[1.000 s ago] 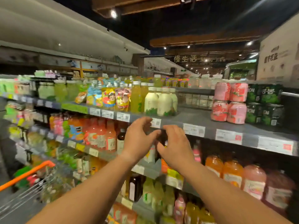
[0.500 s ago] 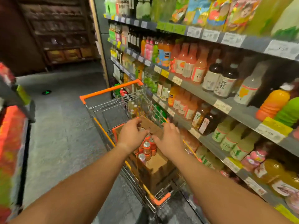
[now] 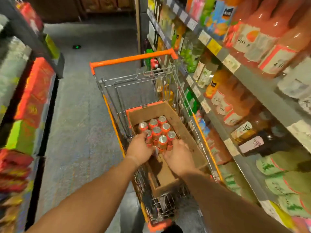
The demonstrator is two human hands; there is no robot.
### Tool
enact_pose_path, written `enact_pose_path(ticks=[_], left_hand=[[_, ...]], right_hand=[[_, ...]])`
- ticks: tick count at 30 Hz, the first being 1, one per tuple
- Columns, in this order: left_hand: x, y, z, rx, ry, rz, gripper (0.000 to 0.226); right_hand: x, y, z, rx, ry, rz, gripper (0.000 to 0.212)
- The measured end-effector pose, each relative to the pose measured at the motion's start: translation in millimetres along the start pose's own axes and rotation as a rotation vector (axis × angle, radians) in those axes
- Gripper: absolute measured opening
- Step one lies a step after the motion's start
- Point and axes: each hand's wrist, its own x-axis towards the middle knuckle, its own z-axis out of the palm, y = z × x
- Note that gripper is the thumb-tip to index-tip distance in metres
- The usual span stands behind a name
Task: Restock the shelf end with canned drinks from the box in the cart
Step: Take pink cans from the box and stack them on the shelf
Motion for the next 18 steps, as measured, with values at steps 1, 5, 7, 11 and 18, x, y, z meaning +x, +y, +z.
enact_pose_path(ticks=[1,5,7,11,18], left_hand=[[10,0,10,0.019,-0.005,-0.037,0.031],[43,-12,53,0.090,-0.062,-0.230,0.034],[56,-25,76,0.120,-0.111,-0.354,0.047],[95,-51,116,0.144,-0.147,-0.502,0.048],[164,-113,182,0.323,-0.220,-0.571,0.045]], right_hand=[[15,6,8,-0.024,-0.049,-0.019,0.052],[65,28,45,-0.122,-0.256,-0.099,0.067],[82,40,67,-0.123,-0.337,-0.178,0.067],[106,60,117,-0.220,-0.463,-0.257,0.075],[169,78,207,-0.321,-0.663,-0.176,0.051]])
